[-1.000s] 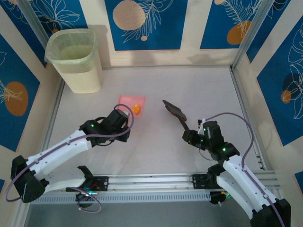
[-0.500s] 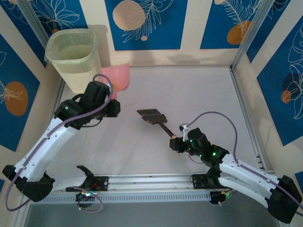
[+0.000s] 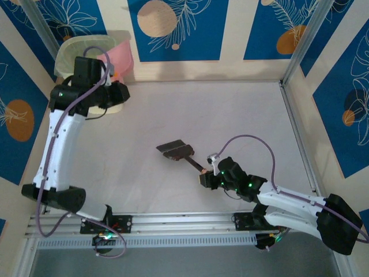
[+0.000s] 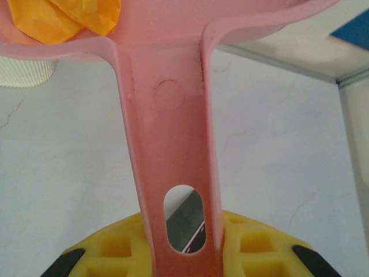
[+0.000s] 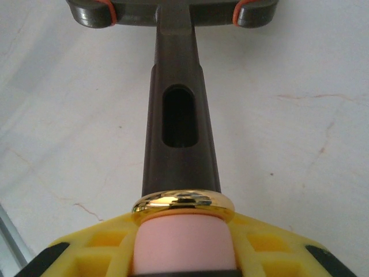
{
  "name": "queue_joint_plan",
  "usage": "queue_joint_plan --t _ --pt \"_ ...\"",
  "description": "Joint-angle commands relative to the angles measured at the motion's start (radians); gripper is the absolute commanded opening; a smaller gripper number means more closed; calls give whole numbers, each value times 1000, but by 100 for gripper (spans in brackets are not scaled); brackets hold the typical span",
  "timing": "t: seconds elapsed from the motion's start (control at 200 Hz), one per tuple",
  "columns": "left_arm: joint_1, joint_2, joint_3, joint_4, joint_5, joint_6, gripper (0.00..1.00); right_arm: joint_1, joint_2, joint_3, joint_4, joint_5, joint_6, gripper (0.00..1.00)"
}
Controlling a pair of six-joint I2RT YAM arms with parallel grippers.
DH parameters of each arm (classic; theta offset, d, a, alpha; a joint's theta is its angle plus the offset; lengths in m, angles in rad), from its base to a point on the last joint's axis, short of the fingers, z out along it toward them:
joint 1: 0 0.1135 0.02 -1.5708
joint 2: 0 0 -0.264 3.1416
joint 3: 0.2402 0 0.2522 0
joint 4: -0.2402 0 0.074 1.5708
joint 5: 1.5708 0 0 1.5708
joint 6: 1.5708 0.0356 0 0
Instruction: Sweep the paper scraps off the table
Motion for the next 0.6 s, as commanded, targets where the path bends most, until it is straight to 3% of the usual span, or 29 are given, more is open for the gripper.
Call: queue_joint_plan --t 0.0,0.205,0.465,0.595 --pt "64 74 99 14 124 -31 0 9 -9 44 75 10 -56 0" --pt "205 164 140 161 301 -161 0 10 -32 41 58 38 -76 0" --pt "262 343 387 146 371 -226 0 9 -27 42 60 56 -92 0" --pt "285 383 384 265 432 -329 0 9 -17 44 66 56 -97 0"
